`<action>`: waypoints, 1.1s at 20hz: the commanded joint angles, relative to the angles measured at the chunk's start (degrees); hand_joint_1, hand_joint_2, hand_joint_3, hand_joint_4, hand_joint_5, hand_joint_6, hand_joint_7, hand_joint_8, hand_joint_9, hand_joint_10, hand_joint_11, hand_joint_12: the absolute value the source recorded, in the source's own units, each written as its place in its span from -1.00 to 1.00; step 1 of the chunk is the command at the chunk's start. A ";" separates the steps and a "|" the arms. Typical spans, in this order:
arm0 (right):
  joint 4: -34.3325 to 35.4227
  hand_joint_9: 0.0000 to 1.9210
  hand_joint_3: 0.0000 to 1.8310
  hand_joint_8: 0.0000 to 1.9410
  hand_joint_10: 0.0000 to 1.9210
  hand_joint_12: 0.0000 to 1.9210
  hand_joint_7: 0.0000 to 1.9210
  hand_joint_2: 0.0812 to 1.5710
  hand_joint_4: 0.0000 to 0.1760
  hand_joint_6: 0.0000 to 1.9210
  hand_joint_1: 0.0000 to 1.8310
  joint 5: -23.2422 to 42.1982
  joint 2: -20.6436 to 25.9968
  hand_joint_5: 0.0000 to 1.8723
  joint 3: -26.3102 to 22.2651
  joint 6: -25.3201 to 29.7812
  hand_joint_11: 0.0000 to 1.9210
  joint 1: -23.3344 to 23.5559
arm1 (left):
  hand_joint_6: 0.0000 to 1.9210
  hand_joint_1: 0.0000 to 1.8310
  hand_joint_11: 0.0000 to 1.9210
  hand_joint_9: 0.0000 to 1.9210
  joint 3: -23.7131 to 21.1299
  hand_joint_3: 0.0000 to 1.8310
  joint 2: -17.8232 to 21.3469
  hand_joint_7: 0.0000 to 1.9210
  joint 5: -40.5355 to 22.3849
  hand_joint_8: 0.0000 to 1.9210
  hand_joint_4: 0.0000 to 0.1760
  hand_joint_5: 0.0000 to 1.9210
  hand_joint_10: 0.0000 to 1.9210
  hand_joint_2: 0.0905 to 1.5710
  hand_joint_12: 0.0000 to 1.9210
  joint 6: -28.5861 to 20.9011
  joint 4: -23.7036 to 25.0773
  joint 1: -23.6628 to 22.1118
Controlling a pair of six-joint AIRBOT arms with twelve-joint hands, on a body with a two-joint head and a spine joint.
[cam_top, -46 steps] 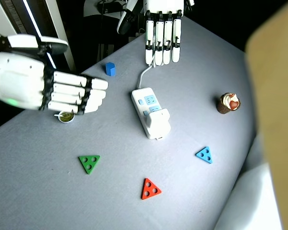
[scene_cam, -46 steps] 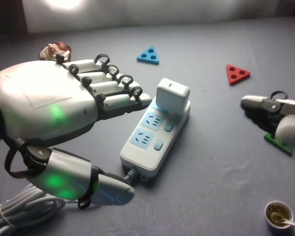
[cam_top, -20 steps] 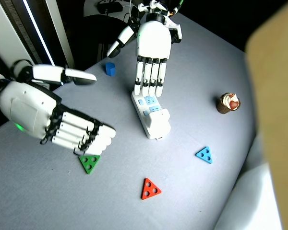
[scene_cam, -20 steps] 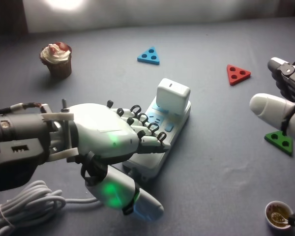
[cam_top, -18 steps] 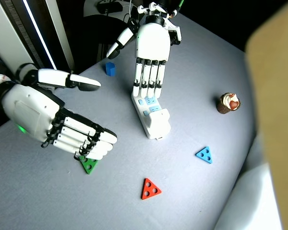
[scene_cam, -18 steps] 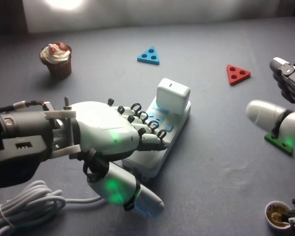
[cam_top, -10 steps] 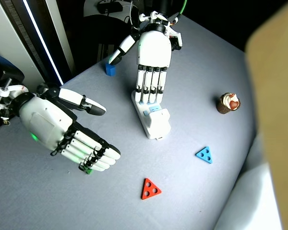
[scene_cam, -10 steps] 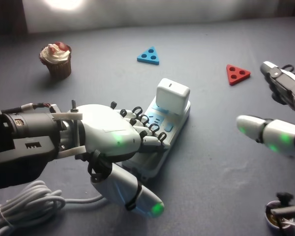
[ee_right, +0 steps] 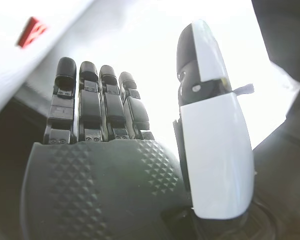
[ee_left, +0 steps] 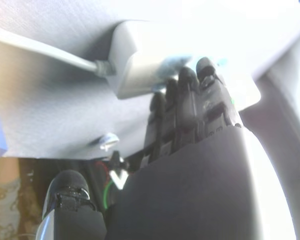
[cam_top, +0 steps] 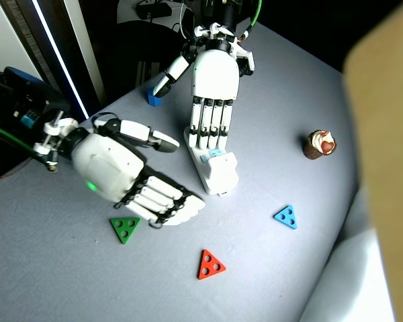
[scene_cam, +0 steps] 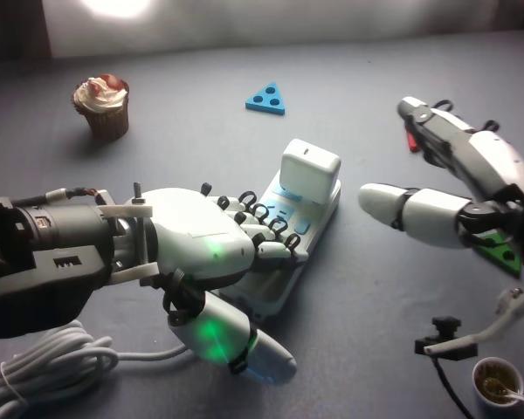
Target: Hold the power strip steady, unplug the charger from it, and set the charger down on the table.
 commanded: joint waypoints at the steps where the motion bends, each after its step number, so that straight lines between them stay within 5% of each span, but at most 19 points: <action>1: -3.65 -0.78 -1.00 -1.00 -1.00 -0.39 -0.80 0.33 -1.00 -1.00 0.15 3.32 0.12 -0.78 0.23 -0.10 -0.98 0.89 | -1.00 -1.00 -0.96 -0.90 -0.02 -1.00 -0.53 -0.87 -3.19 -1.00 -1.00 -0.87 -1.00 0.19 -0.88 0.03 -0.08 -0.03; 22: -3.26 -0.78 -1.00 -0.99 -0.98 -0.37 -0.79 0.35 -1.00 -0.99 0.10 1.14 -10.31 -0.81 10.31 -3.28 -0.98 3.95 | -0.99 -1.00 -0.95 -0.90 -0.50 -1.00 -0.51 -0.88 -0.70 -0.99 -1.00 -0.89 -0.99 0.20 -0.89 0.40 -0.13 0.28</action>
